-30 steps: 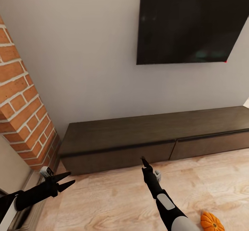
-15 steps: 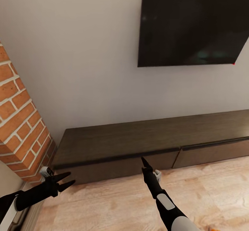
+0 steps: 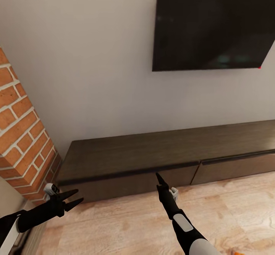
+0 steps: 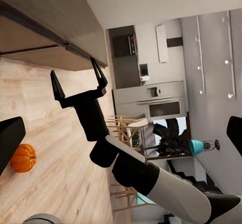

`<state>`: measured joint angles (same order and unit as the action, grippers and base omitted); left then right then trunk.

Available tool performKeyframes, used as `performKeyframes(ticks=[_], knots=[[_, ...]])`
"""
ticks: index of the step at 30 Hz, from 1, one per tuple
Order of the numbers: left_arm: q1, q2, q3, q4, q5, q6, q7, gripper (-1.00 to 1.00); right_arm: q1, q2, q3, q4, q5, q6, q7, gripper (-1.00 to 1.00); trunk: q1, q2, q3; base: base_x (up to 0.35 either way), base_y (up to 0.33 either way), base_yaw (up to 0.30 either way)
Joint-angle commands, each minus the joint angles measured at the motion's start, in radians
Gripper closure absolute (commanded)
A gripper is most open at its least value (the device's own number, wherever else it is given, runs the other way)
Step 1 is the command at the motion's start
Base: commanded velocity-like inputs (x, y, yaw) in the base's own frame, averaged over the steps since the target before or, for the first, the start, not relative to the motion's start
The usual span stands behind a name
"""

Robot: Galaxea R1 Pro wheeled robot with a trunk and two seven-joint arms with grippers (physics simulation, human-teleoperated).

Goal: Place each of the two pumpkins and all three candles from the living room inside a cabinet in the living room (use any cabinet), then make sure every cabinet is closed, and position the cauldron so it is next to a table in the living room.

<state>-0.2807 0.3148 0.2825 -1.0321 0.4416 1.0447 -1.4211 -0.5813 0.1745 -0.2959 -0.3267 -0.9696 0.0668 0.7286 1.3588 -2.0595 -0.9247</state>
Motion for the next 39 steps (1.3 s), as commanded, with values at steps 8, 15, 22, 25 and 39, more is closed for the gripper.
performKeyframes(ticks=[8, 15, 22, 25, 39], knots=[[0.0, -0.001, -0.002, 0.001, 0.0, 0.0, -0.001, -1.0, 0.0, 0.0, -0.002, 0.0, -0.001, -0.002, 0.005, -1.0, 0.031, -0.056, -0.025, 0.0, 0.0, 0.0], [0.0, -0.002, -0.002, 0.001, 0.0, 0.0, -0.001, -1.0, 0.005, 0.0, -0.002, 0.0, -0.003, -0.004, 0.027, -1.0, 0.058, -0.105, -0.047, 0.0, 0.0, 0.0], [0.0, -0.002, -0.002, 0.0, 0.0, 0.0, -0.001, -1.0, 0.01, 0.0, -0.004, 0.0, -0.007, -0.002, 0.076, -1.0, 0.084, -0.154, -0.069, 0.0, 0.0, 0.0], [0.0, -0.002, -0.002, 0.001, 0.0, 0.0, -0.001, -1.0, 0.01, 0.0, -0.005, 0.0, -0.018, -0.002, 0.079, -1.0, 0.096, -0.175, -0.078, 0.0, 0.0, 0.0], [0.0, -0.002, -0.002, 0.001, 0.0, 0.0, -0.001, -1.0, 0.011, 0.0, -0.003, 0.0, -0.029, -0.003, 0.08, -1.0, 0.134, -0.245, -0.11, 0.0, 0.0, 0.0]])
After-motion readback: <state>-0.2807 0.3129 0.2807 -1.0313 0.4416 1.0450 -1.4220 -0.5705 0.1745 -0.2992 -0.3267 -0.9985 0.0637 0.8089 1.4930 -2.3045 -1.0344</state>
